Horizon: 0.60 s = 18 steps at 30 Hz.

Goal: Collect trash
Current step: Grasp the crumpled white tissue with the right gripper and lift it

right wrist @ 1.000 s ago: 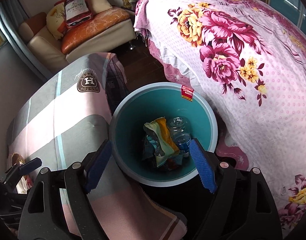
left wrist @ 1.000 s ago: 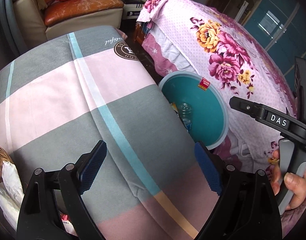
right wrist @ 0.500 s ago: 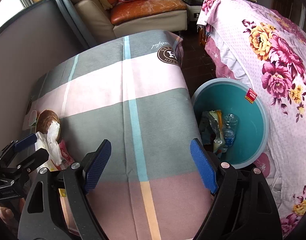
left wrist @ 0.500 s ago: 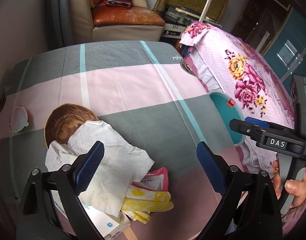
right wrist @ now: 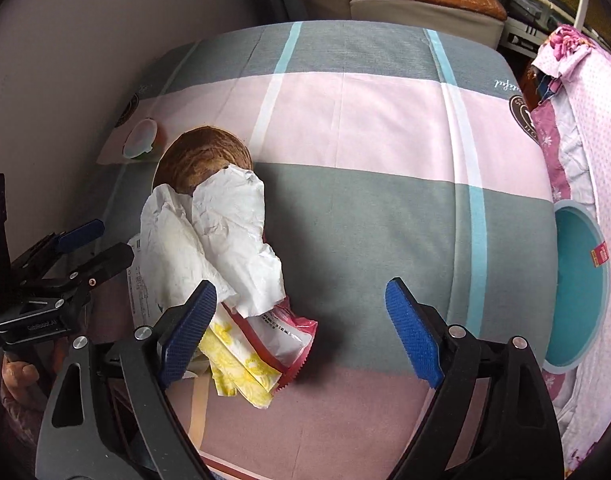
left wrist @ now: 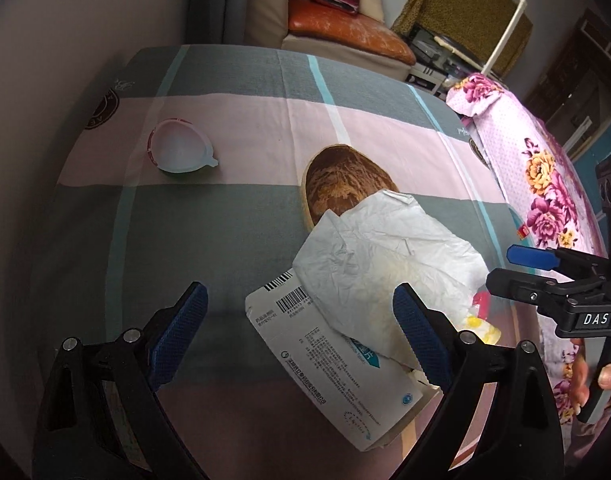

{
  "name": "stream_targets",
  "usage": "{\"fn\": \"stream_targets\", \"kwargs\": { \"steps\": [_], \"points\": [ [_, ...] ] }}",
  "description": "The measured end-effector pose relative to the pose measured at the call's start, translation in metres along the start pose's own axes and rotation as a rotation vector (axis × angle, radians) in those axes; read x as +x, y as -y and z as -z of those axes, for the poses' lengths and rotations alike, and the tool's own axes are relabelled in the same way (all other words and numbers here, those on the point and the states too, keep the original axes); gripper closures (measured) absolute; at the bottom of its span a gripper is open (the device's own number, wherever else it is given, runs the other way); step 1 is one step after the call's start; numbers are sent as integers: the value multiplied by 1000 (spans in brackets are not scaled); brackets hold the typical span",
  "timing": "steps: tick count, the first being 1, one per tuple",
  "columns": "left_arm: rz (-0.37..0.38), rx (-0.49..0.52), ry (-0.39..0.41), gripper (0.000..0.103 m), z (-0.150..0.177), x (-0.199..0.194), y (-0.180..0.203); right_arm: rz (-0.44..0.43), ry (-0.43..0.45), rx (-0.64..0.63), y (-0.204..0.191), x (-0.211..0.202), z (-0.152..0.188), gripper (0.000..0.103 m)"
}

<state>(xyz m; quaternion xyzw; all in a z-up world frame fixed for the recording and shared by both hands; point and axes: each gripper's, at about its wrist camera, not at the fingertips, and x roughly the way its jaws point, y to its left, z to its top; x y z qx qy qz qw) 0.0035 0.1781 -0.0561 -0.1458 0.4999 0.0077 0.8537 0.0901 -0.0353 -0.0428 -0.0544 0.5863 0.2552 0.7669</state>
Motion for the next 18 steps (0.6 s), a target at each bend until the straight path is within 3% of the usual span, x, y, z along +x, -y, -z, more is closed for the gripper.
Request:
{"fn": "stream_targets", "kwargs": {
  "steps": [12,14,16,18],
  "points": [
    [-21,-69,-41,9,8,15,-43,-36,-75,-77,-47,49,-23,21],
    [-18,-70,-46,9,9,17,-44,-34,-60,-86,-52,50,-25,30],
    [-15,-67,-52,9,10,19,-43,-41,-69,-98,-56,52,-27,50],
    [-12,-62,-57,9,9,22,-42,-32,-72,-112,-61,55,-27,59]
  ]
}}
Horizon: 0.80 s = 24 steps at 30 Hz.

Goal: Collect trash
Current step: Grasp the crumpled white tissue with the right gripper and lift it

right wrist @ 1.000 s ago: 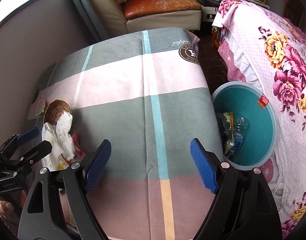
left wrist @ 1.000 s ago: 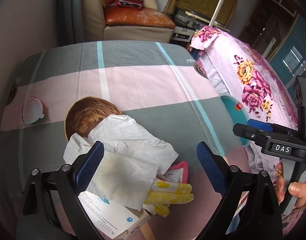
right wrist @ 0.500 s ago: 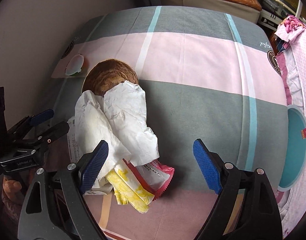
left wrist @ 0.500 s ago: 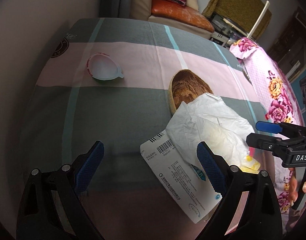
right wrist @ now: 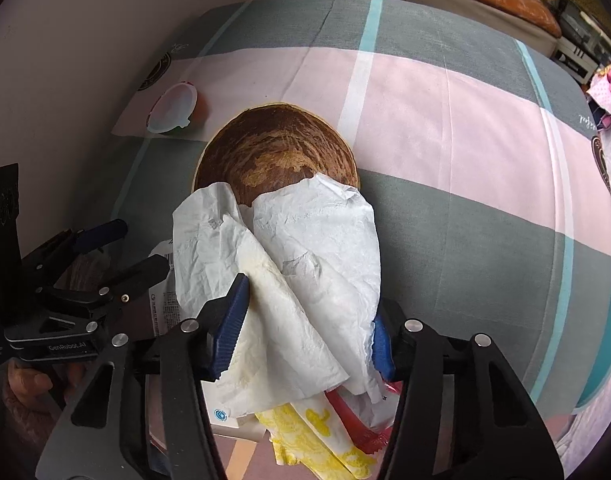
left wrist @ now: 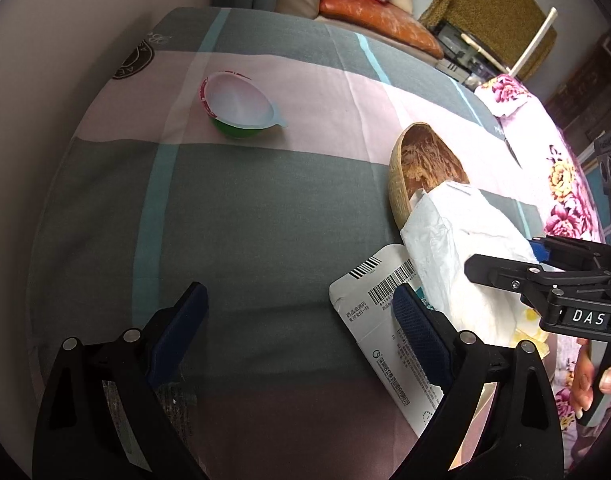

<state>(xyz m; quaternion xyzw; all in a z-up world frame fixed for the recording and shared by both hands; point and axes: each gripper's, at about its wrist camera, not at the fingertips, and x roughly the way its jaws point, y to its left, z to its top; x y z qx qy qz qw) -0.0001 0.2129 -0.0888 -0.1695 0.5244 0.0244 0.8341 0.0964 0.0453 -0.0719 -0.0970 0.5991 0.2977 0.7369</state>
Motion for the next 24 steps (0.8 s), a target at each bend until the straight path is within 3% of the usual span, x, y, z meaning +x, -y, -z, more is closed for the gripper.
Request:
{"fn": "stream_targets", "kwargs": {
  "steps": [3,12,15,19,24],
  "points": [
    [1,2,-3,9,1,1,0,1,17,-1,-2,-2,-1,65],
    [-2,12,-5,9,4,1,3,-36,26,76,13,-8,-3,66],
    [-7,13,-6,9,4,1,3,3,57,53,11,-14,-1,97],
    [-4,12,-9,9,0,4,7,-37,77,82,15,-23,-5,97],
    [15,0,-7,9,-5,5,10,-11,122,69,17,-38,-6,97]
  ]
}}
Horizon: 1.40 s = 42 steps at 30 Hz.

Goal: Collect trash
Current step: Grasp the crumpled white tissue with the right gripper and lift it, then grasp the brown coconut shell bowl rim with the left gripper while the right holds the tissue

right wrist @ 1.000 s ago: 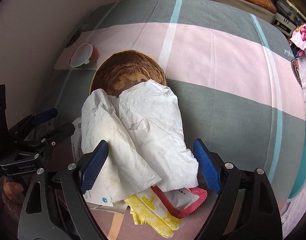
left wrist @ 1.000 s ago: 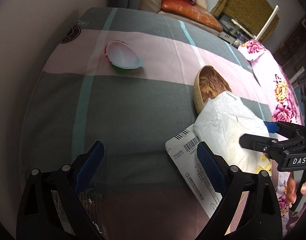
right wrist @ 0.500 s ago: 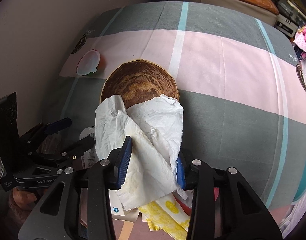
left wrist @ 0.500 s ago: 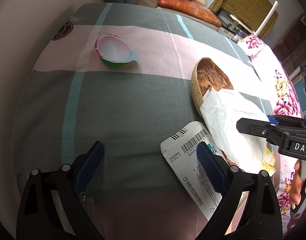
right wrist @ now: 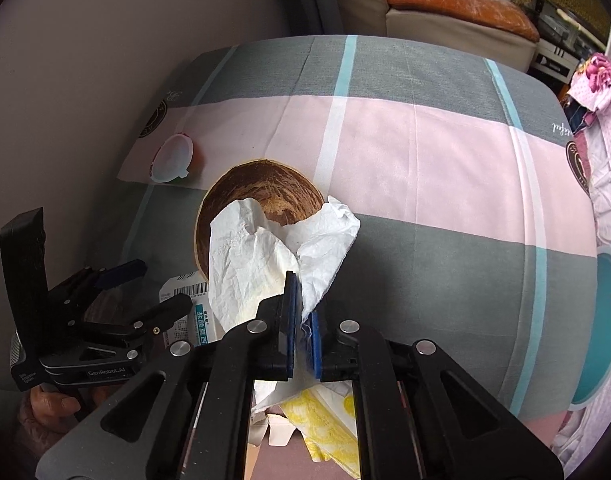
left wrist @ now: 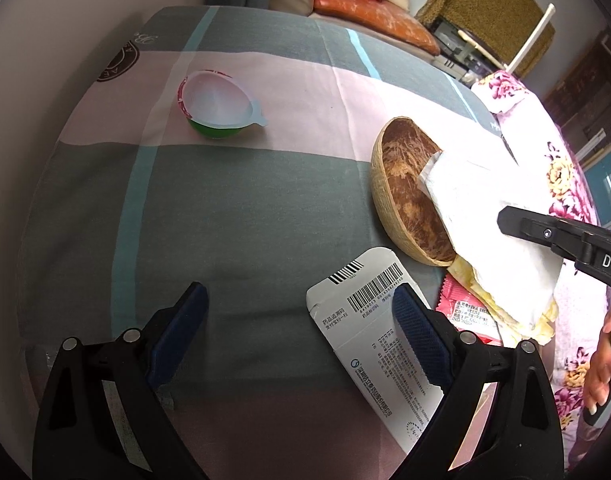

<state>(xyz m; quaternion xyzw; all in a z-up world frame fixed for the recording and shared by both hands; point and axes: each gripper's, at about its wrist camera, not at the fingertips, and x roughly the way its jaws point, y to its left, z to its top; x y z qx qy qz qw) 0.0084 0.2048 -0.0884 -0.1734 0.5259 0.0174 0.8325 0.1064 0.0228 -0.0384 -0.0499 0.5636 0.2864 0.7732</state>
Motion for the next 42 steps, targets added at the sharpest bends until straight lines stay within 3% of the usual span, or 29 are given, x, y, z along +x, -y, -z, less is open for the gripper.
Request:
{"fn": "stream_targets", "kwargs": {
  "steps": [5,6,9,11,17,20,22,25,29,33,34,37,38,39,40,42],
  "points": [
    [22,1,27,9,-13,-4,8,-94,68,95,22,-29,-4,96],
    [26,3,30,9,-15,-4,11,-119,61,114,27,-30,-6,92],
    [40,12,38,9,-17,-5,20,-69,68,137,38,-32,-5,90],
    [50,30,35,9,-16,-5,28,-11,76,124,43,-33,-2,95],
    [57,90,14,9,-15,-1,55,-13,55,139,64,-29,9,96],
    [35,128,12,9,-14,2,67,-25,31,142,72,-22,11,88],
    [-8,131,22,9,-16,5,68,-7,27,134,76,-17,11,69],
    [-17,72,35,9,-28,8,56,22,14,142,87,-6,10,58],
    [-31,69,45,10,-44,18,55,30,-3,152,97,11,5,52],
    [-21,75,-3,50,-51,37,54,28,-16,137,93,30,-3,52],
    [-24,76,7,53,-53,39,54,27,-25,134,91,35,-4,49],
    [-16,89,14,63,-57,43,55,65,-8,81,78,41,-11,54],
    [-20,95,20,65,-58,44,56,84,7,58,74,42,-12,61],
    [-25,103,21,74,-59,45,58,108,6,30,69,45,-14,72],
    [-32,113,27,75,-59,46,60,124,13,2,64,47,-16,88],
    [-44,114,38,78,-59,47,62,121,6,-21,60,50,-18,96]
  ]
}}
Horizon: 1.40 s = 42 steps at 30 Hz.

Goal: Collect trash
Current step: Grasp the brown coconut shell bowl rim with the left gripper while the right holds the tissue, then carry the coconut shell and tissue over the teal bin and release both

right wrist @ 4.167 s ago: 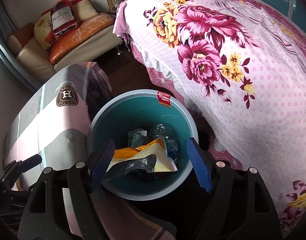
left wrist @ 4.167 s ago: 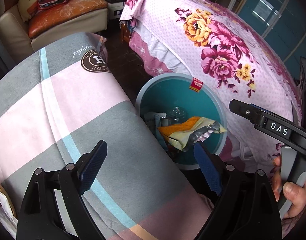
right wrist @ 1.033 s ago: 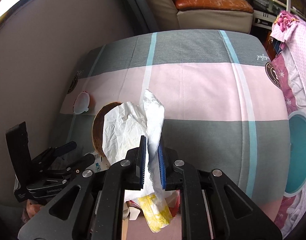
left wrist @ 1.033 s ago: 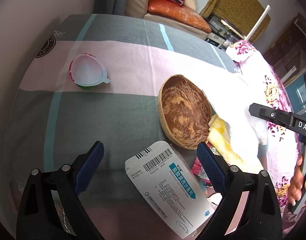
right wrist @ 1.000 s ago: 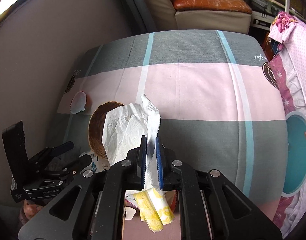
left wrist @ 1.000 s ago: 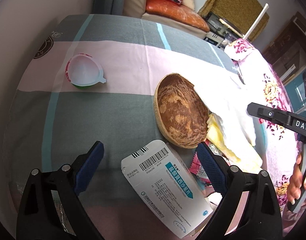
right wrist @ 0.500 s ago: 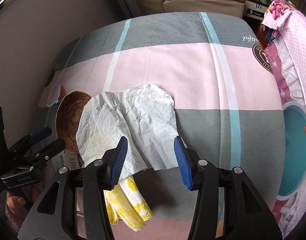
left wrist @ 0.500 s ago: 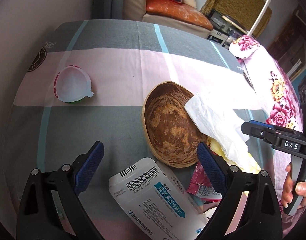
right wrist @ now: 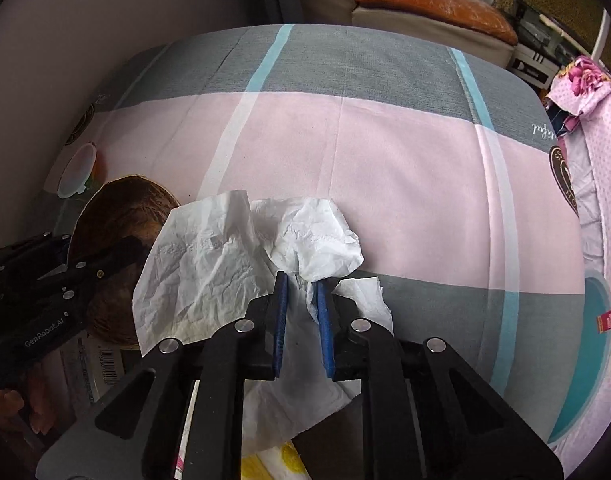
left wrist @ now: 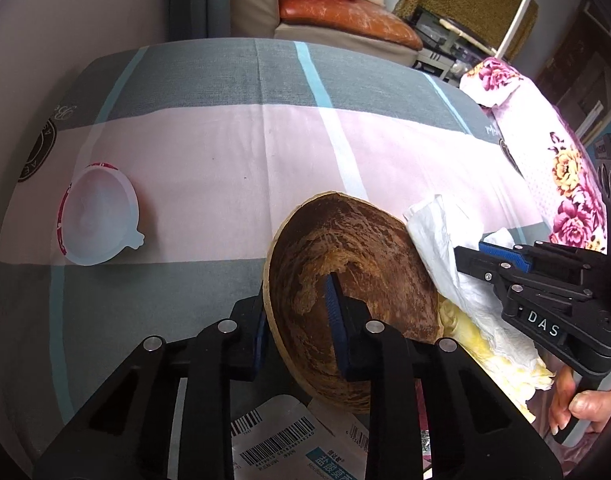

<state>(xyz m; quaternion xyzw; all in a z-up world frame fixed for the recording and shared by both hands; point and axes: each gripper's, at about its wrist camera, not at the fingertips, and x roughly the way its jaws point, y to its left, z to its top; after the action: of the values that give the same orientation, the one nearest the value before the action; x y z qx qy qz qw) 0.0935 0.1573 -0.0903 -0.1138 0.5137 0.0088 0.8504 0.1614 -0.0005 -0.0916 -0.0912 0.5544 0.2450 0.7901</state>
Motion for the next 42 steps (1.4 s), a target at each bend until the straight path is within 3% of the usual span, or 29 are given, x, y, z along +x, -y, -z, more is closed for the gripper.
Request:
{"fn": "stream_targets", "kwargs": {
  "steps": [6,13,22,28,42],
  "points": [
    [20,-36,30,90,-5,-12,-2,-32,59,75,23,-26,-8,99],
    [-10,-36,67,92,-11,-31,10,-26,152,159,62,-74,-7,99],
    [-13,-3,142,92,-27,-69,40,-10,238,256,109,-122,19,99],
    [37,83,140,92,-33,-71,100,-3,285,330,146,-146,45,99],
    [176,368,19,92,-20,-10,288,102,361,547,265,-192,127,98]
  ]
}}
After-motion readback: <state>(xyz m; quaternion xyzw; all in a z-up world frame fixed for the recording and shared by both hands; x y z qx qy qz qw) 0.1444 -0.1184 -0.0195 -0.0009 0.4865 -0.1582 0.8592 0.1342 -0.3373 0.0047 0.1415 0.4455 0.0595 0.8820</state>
